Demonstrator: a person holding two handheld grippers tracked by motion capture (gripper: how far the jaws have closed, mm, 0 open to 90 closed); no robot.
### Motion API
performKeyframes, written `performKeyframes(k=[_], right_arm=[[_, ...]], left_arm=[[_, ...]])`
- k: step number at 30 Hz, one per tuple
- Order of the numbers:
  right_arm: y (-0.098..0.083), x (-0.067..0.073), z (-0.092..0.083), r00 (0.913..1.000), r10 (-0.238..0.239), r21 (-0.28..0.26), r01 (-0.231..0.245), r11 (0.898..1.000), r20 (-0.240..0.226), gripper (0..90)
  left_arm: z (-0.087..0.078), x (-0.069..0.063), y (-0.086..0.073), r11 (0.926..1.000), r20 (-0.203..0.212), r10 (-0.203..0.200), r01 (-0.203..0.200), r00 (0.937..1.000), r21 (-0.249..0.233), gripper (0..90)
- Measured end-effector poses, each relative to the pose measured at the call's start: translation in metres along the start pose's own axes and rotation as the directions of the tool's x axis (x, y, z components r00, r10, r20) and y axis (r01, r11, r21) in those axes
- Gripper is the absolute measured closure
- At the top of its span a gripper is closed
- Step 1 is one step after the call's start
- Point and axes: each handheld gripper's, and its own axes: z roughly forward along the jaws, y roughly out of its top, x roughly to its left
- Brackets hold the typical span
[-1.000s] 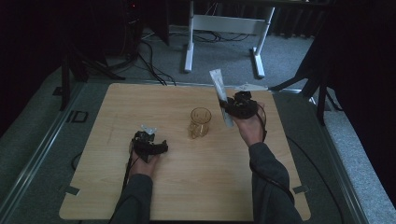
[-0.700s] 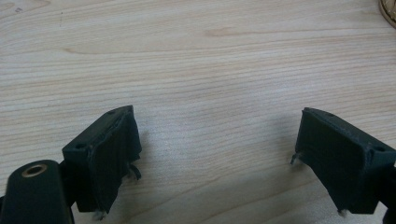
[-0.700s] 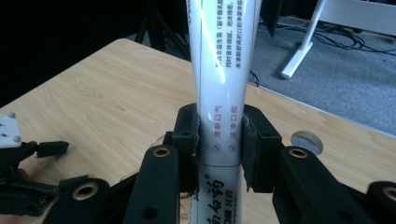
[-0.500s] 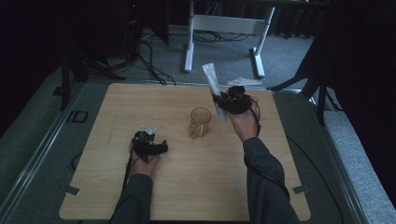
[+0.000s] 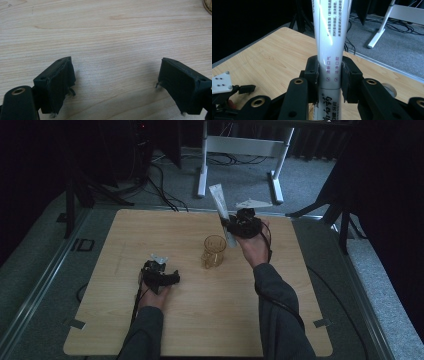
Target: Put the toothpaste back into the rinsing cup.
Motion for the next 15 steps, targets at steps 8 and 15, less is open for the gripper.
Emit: performKeyframes(k=[8,15], right_arm=[[0.006,0.009,0.006,0.9995,-0.033,-0.006,0.033,0.999,-0.004,70.5],[0.007,0.014,0.012,0.9993,-0.035,-0.01,0.035,0.999,-0.011,70.6]], left_arm=[[0.0,0.0,0.0,1.0,0.0,0.0,0.0,1.0,0.0,12.5],[0.0,0.0,0.0,1.0,0.0,0.0,0.0,1.0,0.0,12.5]])
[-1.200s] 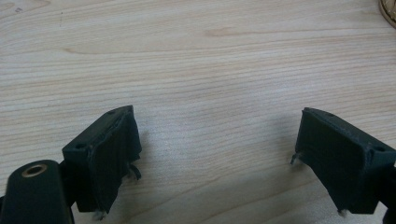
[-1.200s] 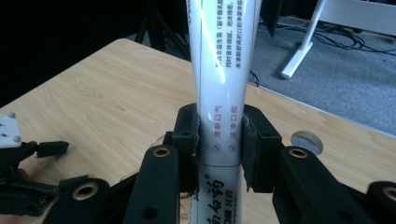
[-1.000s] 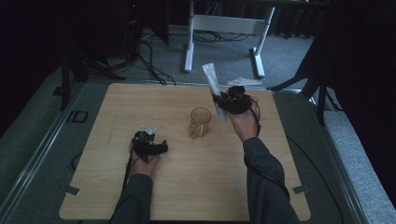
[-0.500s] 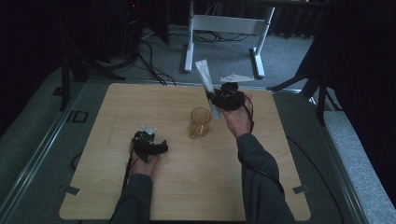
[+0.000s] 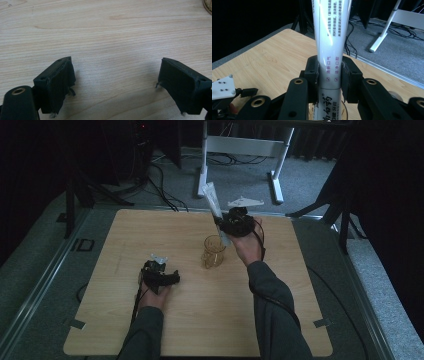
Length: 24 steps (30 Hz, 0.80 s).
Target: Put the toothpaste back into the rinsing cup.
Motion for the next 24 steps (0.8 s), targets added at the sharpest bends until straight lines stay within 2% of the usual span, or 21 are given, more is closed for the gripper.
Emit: performKeyframes(k=[7,11,21,24], right_arm=[[-0.001,0.004,0.009,1.0,-0.006,0.01,0.006,1.0,-0.005,70.3],[-0.002,0.004,0.014,0.9999,0.009,0.008,-0.009,1.0,-0.011,70.0],[-0.005,0.003,0.027,0.9999,0.012,0.031,-0.012,0.999,0.005,69.8],[-0.006,0.005,0.029,0.9999,-0.002,0.036,0.002,0.999,0.01,69.8]], left_arm=[[0.0,0.0,0.0,1.0,0.0,0.0,0.0,1.0,0.0,12.5],[0.0,0.0,0.0,1.0,0.0,0.0,0.0,1.0,0.0,12.6],[0.0,0.0,0.0,1.0,0.0,0.0,0.0,1.0,-0.001,12.6],[0.0,0.0,0.0,1.0,0.0,0.0,0.0,1.0,-0.001,12.6]])
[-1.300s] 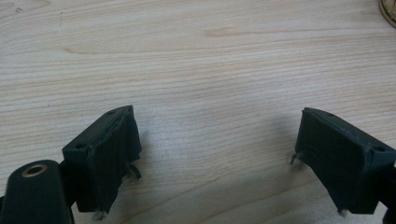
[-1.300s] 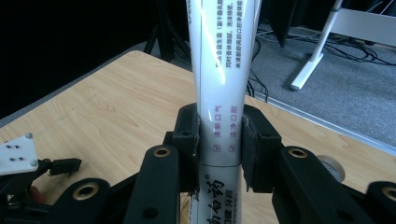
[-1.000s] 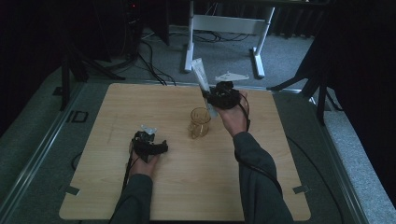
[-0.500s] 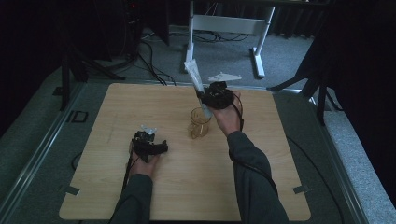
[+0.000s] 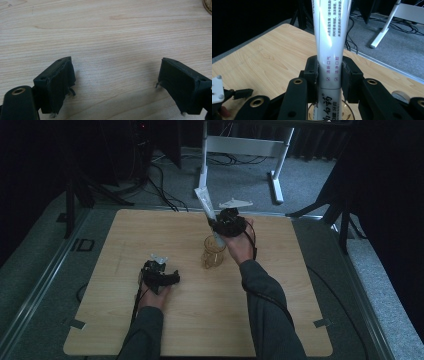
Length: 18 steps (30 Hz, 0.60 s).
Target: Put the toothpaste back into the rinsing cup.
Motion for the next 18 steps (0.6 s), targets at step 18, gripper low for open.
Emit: performKeyframes(k=[18], right_arm=[[-0.007,-0.005,0.011,0.9989,0.018,0.009,-0.018,1.0,0.042,69.4]], left_arm=[[0.0,0.0,0.0,1.0,0.0,-0.001,0.001,1.0,-0.001,12.6]])
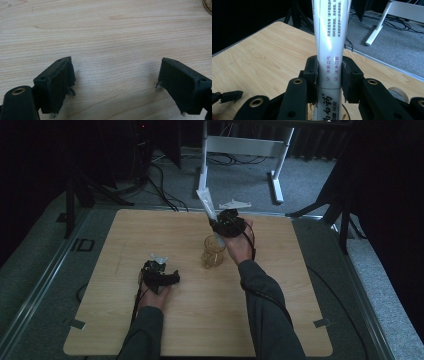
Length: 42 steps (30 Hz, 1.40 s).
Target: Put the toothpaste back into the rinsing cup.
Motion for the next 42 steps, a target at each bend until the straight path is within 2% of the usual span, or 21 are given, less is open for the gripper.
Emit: performKeyframes(k=[20,38,42], right_arm=[[-0.009,-0.007,0.011,0.9994,0.03,0.023,-0.03,0.999,0.019,69.2],[-0.01,-0.003,0.022,0.9996,0.015,0.031,-0.016,0.999,0.023,71.2],[-0.012,-0.004,0.027,0.9994,0.025,0.022,-0.026,0.999,0.025,71.2]], left_arm=[[0.0,0.0,0.0,1.0,-0.001,0.001,-0.001,1.0,0.0,12.5],[0.0,0.0,0.0,1.0,-0.001,0.001,-0.001,1.0,0.0,12.6],[0.0,0.0,0.0,1.0,-0.001,0.001,-0.001,1.0,0.001,12.6]])
